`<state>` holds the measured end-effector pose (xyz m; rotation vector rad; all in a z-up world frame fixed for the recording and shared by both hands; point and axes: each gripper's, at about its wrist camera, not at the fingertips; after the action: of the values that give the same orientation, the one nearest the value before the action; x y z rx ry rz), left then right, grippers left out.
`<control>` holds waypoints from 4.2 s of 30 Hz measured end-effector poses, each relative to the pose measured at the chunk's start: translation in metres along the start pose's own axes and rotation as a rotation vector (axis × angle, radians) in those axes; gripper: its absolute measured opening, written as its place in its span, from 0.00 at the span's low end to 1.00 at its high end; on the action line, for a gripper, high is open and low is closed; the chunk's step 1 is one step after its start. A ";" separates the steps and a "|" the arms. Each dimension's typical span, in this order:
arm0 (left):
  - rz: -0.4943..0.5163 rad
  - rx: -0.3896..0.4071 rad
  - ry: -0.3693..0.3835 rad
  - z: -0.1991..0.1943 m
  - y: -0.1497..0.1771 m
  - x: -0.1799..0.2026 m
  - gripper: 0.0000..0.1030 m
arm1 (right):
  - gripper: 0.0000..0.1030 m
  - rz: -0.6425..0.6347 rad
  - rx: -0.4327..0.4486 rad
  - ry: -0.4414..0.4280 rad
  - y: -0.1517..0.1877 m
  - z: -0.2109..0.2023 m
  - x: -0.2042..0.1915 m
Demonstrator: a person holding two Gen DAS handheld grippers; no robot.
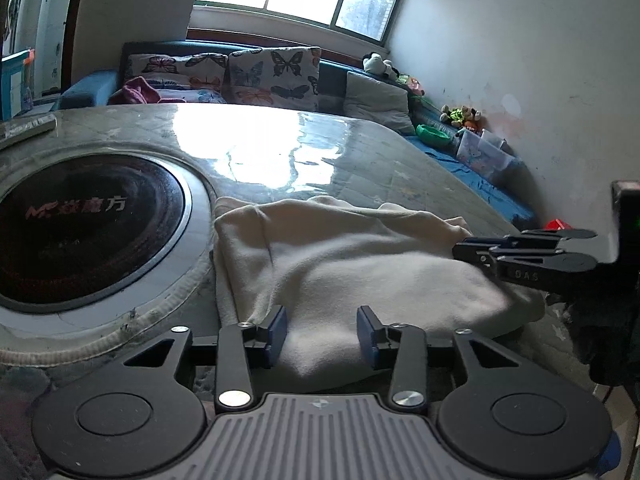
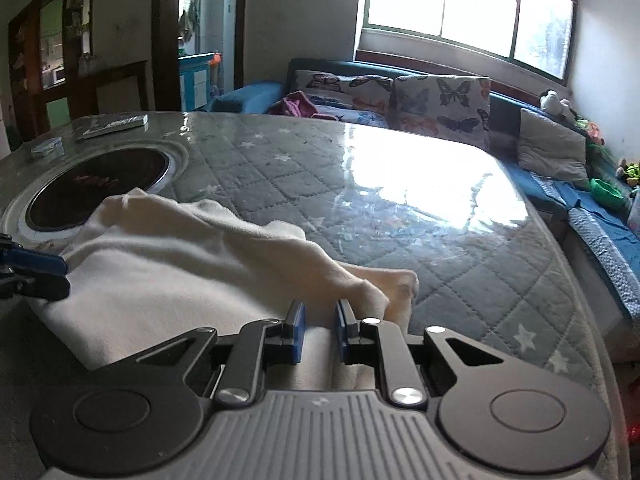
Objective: Fold clothes
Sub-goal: 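Grasp the folded sweatshirt edge with the left gripper while the right gripper grasps it too, then lift the held edge with both grippers and fold it over the sweatshirt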
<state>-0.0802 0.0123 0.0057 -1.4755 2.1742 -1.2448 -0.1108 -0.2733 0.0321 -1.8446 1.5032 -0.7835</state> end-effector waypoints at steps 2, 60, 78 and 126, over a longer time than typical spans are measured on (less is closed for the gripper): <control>-0.004 -0.003 -0.001 0.000 -0.003 0.001 0.44 | 0.15 -0.003 0.019 -0.015 -0.003 -0.007 -0.007; -0.421 -0.036 -0.057 -0.007 -0.038 -0.069 0.91 | 0.09 -0.410 0.063 -0.281 -0.010 -0.017 -0.182; -0.760 -0.189 0.187 0.037 -0.025 -0.083 0.26 | 0.07 -0.211 0.095 -0.395 -0.022 -0.049 -0.135; -0.416 -0.112 0.126 0.029 -0.068 -0.041 0.17 | 0.01 0.310 0.118 -0.013 0.012 -0.048 0.067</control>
<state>0.0004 0.0228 0.0284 -2.0246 2.1110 -1.3905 -0.1438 -0.3458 0.0570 -1.4813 1.6466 -0.6926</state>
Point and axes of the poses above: each gripper's, at about its wrist camera, not at the fingertips, and z roughly the way its jaws point, x to its right, y to its underside
